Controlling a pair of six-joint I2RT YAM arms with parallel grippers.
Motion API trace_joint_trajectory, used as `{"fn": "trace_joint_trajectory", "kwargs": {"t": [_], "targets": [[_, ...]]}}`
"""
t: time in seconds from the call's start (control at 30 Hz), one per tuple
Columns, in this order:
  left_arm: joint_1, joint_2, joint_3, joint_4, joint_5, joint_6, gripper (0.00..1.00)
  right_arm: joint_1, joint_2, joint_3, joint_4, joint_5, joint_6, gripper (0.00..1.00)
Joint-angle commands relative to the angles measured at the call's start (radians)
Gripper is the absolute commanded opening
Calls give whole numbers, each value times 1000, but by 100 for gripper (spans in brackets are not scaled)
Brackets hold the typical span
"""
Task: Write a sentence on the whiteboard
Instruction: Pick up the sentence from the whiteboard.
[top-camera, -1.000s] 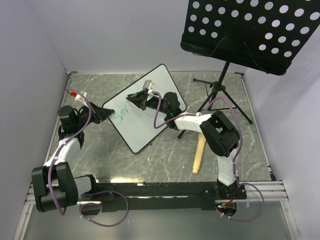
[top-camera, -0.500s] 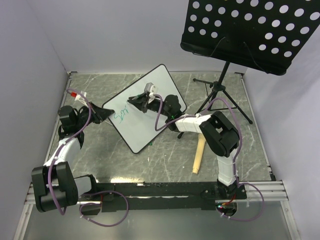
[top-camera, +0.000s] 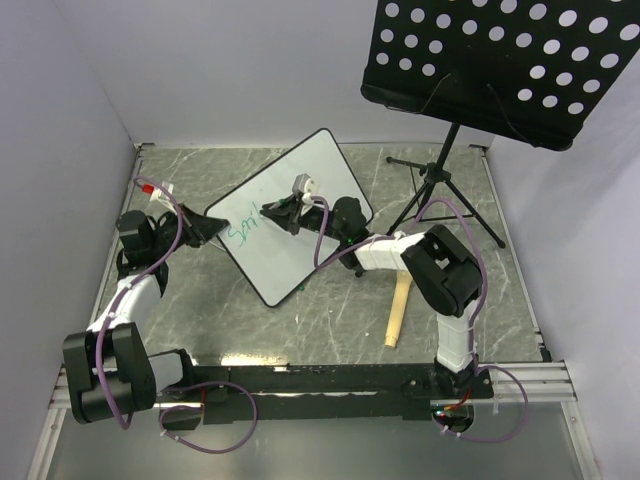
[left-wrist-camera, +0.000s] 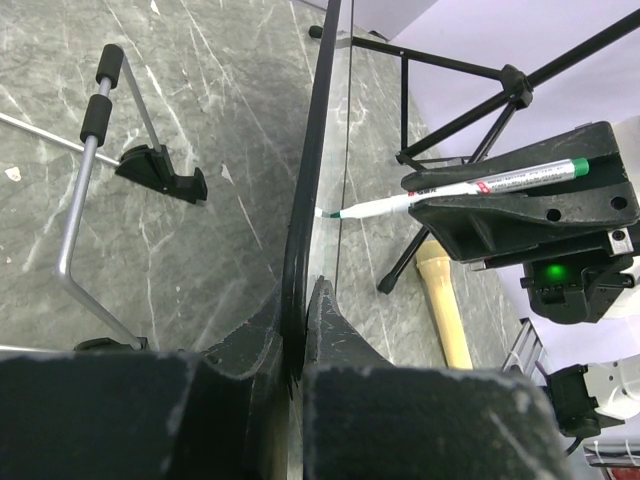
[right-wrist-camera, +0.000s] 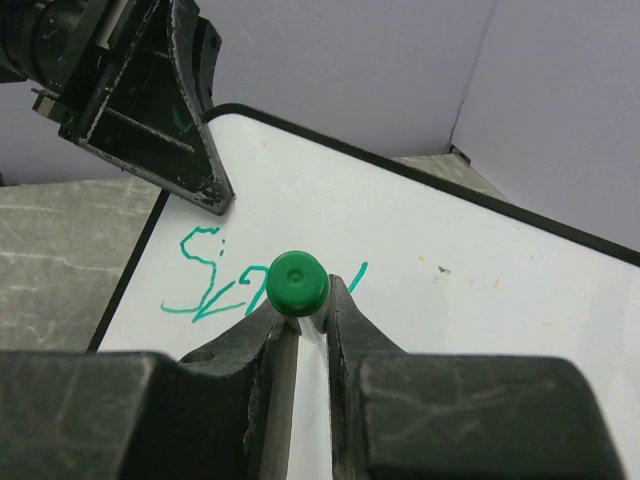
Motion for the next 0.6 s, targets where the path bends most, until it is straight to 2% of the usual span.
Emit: {"fn": "trace_joint_trajectory", "kwargs": {"t": [0.0, 0.57], "targets": [[-10, 17, 8, -46, -65, 243, 1, 6, -60, -28, 30, -13, -4, 0], [-9, 13, 8, -53, -64, 248, 1, -11, -80, -28, 19, 18, -27, 0]]}}
